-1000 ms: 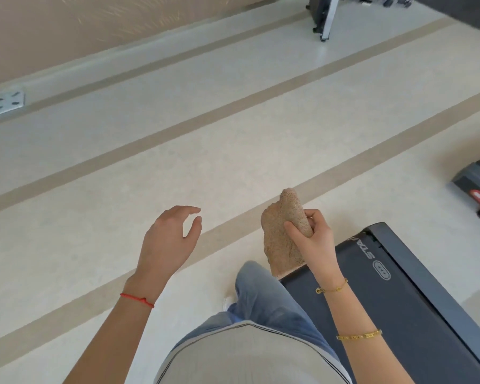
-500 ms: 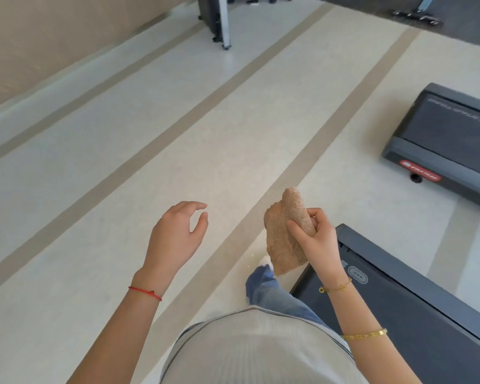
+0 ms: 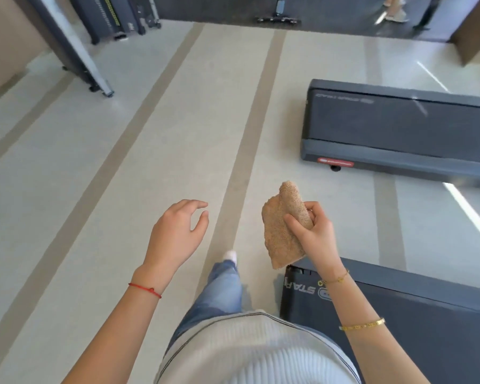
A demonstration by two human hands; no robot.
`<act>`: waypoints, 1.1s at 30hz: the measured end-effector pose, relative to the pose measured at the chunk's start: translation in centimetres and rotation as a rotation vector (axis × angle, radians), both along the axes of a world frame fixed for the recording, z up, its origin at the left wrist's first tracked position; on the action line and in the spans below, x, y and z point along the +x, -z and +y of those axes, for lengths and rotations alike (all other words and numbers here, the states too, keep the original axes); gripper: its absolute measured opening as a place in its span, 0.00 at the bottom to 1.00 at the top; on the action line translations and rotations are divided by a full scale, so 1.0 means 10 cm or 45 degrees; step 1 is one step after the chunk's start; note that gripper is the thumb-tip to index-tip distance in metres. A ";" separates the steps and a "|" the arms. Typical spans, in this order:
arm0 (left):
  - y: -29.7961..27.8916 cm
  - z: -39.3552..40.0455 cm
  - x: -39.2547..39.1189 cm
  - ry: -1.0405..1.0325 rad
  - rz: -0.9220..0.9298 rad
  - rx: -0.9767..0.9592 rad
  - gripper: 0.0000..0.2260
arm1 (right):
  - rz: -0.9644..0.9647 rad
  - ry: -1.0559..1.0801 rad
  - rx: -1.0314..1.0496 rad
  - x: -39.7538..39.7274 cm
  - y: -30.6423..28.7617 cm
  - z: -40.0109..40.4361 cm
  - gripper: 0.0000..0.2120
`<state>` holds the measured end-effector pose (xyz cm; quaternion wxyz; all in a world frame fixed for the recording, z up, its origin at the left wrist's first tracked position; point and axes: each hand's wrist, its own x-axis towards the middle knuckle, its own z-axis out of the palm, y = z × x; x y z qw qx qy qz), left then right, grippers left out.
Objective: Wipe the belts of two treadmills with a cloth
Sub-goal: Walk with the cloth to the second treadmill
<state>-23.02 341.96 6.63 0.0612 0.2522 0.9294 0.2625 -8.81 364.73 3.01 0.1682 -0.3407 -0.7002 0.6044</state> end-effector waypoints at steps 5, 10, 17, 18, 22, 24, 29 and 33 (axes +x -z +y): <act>0.12 0.84 -0.71 0.220 -0.033 -0.012 0.10 | -0.052 0.200 0.006 -0.41 0.14 0.57 0.11; 0.20 1.77 -1.51 0.384 -0.043 -0.039 0.11 | -0.097 0.372 -0.011 -0.96 0.24 1.29 0.11; 0.12 3.07 -2.49 0.574 -0.046 -0.065 0.10 | -0.128 0.553 0.014 -1.67 0.18 2.31 0.10; 0.11 3.26 -2.59 0.604 -0.051 -0.070 0.10 | -0.130 0.576 0.025 -1.74 0.16 2.44 0.10; 0.10 3.93 -2.90 0.700 -0.062 -0.071 0.10 | -0.138 0.646 0.044 -1.96 0.14 2.92 0.10; 0.11 4.26 -3.01 0.729 -0.059 -0.074 0.10 | -0.141 0.676 0.049 -2.06 0.15 3.17 0.10; 0.17 5.12 -3.17 0.774 -0.080 -0.074 0.10 | -0.149 0.737 0.048 -2.24 0.20 3.95 0.10; 0.20 5.91 -3.22 0.740 -0.092 -0.052 0.10 | -0.157 0.703 0.064 -2.30 0.24 4.79 0.09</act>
